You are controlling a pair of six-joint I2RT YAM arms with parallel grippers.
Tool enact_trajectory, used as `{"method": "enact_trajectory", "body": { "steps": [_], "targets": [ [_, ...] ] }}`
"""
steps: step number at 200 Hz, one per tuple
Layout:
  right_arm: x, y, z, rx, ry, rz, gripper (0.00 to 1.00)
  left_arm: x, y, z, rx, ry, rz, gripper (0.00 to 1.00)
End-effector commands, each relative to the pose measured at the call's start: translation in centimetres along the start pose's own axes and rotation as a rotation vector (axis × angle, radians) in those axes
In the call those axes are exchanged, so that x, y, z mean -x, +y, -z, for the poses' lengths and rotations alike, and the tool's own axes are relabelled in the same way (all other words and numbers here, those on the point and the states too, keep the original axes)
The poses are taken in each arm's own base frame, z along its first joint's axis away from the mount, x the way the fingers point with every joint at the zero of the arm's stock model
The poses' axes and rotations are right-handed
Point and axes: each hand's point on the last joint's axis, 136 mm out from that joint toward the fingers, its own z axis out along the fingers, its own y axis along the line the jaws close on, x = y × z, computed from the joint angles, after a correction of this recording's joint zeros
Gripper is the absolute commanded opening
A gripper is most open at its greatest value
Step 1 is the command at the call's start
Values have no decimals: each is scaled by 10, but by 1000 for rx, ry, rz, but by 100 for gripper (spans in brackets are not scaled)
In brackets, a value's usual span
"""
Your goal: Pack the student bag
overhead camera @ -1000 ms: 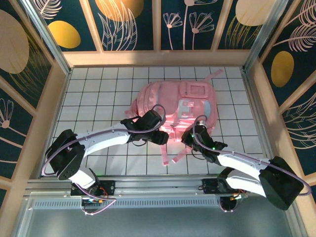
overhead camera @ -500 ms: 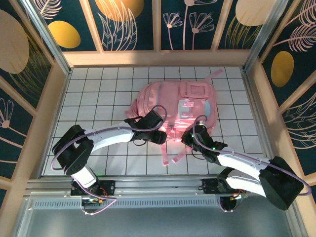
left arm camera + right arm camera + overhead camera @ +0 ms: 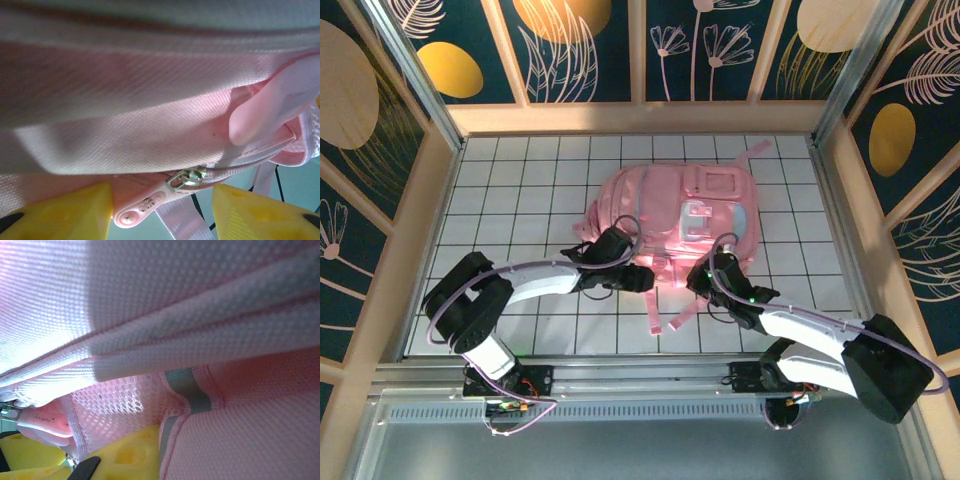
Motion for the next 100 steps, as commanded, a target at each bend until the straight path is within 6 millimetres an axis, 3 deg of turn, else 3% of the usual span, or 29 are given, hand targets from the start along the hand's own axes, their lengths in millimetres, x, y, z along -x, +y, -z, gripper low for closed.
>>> {"method": "enact_trajectory", "body": {
  "steps": [1,43,69,100],
  "targets": [
    [-13,5,-3,28,75,12,0,-1,-1,4,-61,-11,45,55],
    [-14,6,-6,21,83,12,0,0,-5,-1,-73,11,-6,46],
    [-13,6,-6,17,82,12,0,-4,9,-5,2,37,-37,38],
    [-11,7,-7,16,77,13,0,-13,24,-7,118,75,-106,40]
  ]
}}
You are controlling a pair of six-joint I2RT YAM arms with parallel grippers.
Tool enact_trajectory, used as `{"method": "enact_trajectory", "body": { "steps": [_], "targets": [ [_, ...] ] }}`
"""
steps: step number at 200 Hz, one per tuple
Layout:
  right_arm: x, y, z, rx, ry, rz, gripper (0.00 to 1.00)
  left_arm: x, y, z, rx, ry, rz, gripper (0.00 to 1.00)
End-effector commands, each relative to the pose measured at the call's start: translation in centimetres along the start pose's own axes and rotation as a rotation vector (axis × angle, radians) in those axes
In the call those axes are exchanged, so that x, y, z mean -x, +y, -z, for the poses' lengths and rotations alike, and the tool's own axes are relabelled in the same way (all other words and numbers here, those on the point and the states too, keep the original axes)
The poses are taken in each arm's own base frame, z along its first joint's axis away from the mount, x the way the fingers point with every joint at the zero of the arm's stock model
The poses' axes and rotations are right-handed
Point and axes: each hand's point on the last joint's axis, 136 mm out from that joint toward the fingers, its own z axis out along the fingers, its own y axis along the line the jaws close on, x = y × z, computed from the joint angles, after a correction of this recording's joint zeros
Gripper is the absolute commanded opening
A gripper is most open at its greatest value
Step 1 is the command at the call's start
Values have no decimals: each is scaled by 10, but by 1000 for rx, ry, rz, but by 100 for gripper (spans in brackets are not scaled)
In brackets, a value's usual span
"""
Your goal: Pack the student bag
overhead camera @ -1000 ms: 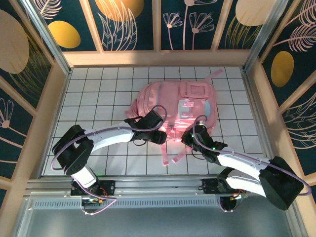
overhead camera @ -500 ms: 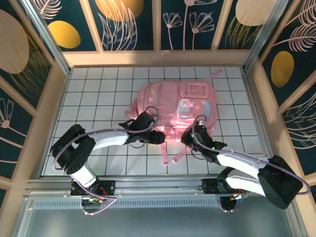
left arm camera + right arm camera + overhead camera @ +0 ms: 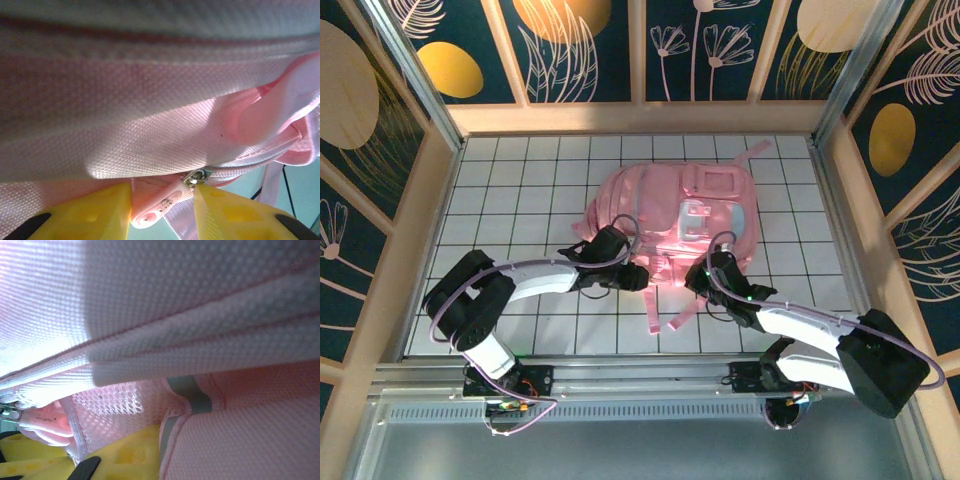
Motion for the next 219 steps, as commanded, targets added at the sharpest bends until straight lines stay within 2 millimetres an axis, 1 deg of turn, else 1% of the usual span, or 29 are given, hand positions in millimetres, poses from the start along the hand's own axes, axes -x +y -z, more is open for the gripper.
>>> {"method": "enact_trajectory", "body": {
  "steps": [1,21,35,39,58,70,85,103,133,161,171,219],
  "targets": [
    [-11,5,-3,18,70,14,0,-16,18,-4,118,72,-69,40],
    [-11,2,-4,11,73,11,0,-20,18,-8,170,91,-122,40],
    [-12,0,-5,7,74,9,0,-18,10,-9,190,85,-163,38],
    [-12,0,-5,7,74,9,0,-24,16,-15,212,107,-164,38],
    [-12,-1,-5,2,74,5,0,-23,16,-20,235,111,-173,31],
    [-11,-1,-5,3,74,5,0,-23,18,-21,255,110,-181,28],
    [-10,-1,-5,2,71,4,0,-25,18,-21,270,113,-201,29],
    [-9,-1,-4,3,69,4,0,-28,18,-20,293,120,-225,37],
    [-7,-2,-4,0,64,5,0,-33,11,-18,278,123,-245,38],
    [-7,-4,-5,-5,65,0,0,-39,14,-17,288,126,-247,40],
    [-7,-4,-4,-5,65,-2,0,-41,16,-17,298,127,-249,39],
    [-7,-5,-5,-9,64,-8,0,-50,27,-17,364,127,-268,29]
  ]
}}
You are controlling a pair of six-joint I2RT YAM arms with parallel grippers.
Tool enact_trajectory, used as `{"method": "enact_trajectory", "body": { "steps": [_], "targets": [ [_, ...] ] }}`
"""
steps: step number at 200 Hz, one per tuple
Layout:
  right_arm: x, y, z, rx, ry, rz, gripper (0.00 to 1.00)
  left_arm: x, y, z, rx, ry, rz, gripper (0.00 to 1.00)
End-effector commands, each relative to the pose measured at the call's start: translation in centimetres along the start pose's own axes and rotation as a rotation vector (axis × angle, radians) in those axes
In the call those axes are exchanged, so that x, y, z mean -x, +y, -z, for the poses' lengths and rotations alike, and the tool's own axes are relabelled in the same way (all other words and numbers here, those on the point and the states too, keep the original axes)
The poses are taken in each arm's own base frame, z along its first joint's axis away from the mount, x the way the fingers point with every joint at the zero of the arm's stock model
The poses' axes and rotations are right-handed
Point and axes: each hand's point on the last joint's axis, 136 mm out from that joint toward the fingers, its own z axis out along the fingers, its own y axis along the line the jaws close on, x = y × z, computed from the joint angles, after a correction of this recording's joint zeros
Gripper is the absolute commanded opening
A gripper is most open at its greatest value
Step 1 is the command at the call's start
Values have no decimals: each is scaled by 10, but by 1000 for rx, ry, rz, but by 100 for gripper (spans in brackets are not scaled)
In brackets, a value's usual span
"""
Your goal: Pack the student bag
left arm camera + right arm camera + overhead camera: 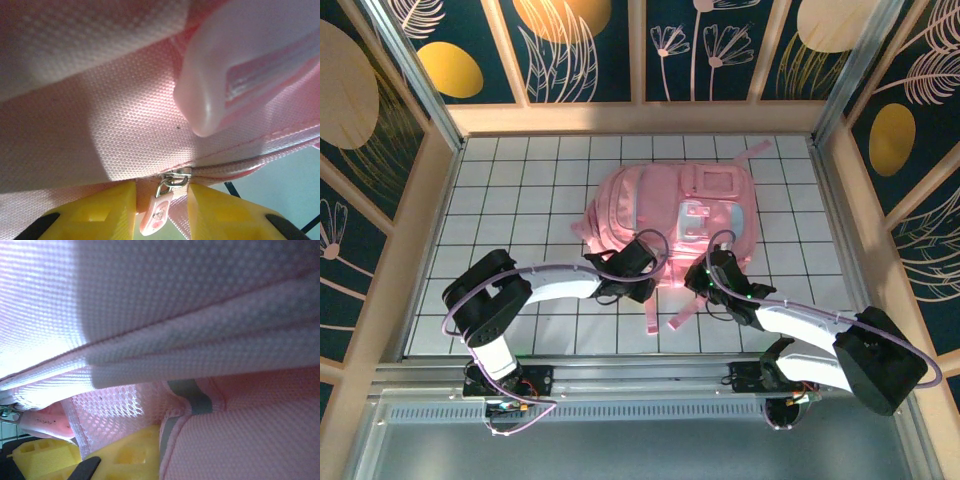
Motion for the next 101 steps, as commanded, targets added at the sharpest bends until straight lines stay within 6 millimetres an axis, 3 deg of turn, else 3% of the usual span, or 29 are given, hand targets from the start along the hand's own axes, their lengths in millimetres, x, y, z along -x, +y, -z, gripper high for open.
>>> {"method": "enact_trajectory", "body": {
  "steps": [1,57,101],
  "targets": [
    [-6,-3,-2,-7,41,1,0,-40,16,-5,76,117,-25,29],
    [-4,0,-1,-5,39,0,0,-36,17,-10,128,117,-36,3],
    [5,-6,4,-55,18,18,0,-26,16,15,124,74,-36,0]
  ]
}}
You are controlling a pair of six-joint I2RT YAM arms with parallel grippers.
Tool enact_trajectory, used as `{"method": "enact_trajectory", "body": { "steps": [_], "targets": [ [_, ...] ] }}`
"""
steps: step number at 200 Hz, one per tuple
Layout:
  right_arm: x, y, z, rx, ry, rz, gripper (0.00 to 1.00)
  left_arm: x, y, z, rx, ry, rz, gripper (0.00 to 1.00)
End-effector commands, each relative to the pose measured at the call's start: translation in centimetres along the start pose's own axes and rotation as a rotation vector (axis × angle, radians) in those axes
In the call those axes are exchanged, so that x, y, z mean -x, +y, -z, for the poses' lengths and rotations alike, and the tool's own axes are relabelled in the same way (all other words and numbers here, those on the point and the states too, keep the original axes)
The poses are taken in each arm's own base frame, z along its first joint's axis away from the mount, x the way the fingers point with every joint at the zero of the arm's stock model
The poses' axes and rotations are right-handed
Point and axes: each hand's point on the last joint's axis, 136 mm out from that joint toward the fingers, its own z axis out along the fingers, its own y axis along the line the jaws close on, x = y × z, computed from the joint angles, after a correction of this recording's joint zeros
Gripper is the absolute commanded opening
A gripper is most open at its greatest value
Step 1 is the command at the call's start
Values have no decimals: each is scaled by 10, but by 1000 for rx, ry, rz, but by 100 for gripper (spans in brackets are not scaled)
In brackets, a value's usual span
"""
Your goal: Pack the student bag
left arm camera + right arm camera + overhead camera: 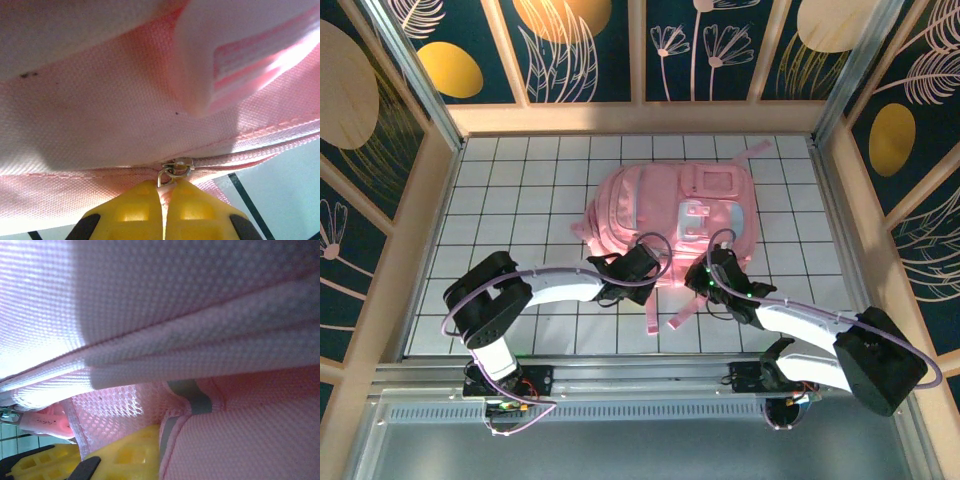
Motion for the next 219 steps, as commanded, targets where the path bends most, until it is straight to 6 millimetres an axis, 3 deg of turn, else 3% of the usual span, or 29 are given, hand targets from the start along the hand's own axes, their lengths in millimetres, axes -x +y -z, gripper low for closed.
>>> {"method": "enact_trajectory", "body": {
  "steps": [1,98,219],
  "targets": [
    [3,-5,4,-44,11,17,0,-26,14,13,58,88,-15,0],
    [24,-7,12,-103,-45,27,0,-25,28,27,137,92,-38,0],
    [53,-33,25,-206,-120,10,0,-20,38,39,144,76,0,0]
  ]
}}
